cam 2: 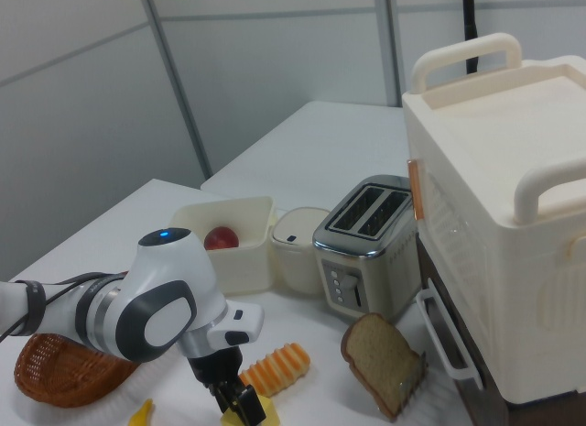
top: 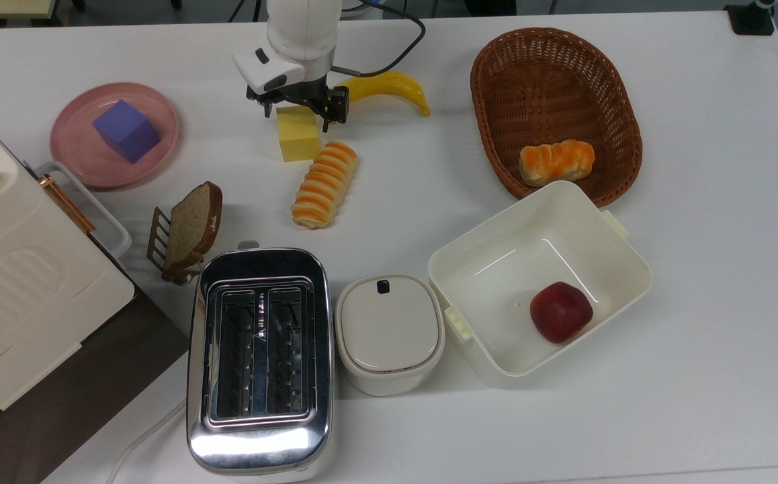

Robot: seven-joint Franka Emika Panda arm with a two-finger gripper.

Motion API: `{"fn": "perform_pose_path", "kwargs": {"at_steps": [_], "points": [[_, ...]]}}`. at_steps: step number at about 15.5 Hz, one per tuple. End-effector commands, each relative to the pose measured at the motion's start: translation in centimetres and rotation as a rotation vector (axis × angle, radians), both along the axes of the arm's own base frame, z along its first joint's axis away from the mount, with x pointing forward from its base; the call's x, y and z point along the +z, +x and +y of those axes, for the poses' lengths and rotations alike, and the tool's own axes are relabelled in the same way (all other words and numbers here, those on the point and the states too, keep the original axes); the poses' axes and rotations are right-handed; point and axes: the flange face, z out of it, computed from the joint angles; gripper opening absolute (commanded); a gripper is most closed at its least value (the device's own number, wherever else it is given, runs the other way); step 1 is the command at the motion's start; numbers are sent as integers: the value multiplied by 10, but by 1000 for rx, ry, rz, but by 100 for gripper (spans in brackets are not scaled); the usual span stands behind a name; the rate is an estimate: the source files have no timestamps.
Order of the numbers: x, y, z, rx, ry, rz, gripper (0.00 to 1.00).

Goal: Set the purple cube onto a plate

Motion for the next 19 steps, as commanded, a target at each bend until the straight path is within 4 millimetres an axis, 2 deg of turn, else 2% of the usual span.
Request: {"fn": "perform_pose_path", "kwargs": {"at_steps": [1,4,19], "points": [[0,3,2,19,-15,-17,43],[0,4,2,19,-16,-17,34],[-3,4,2,23,-18,-9,34]]}}
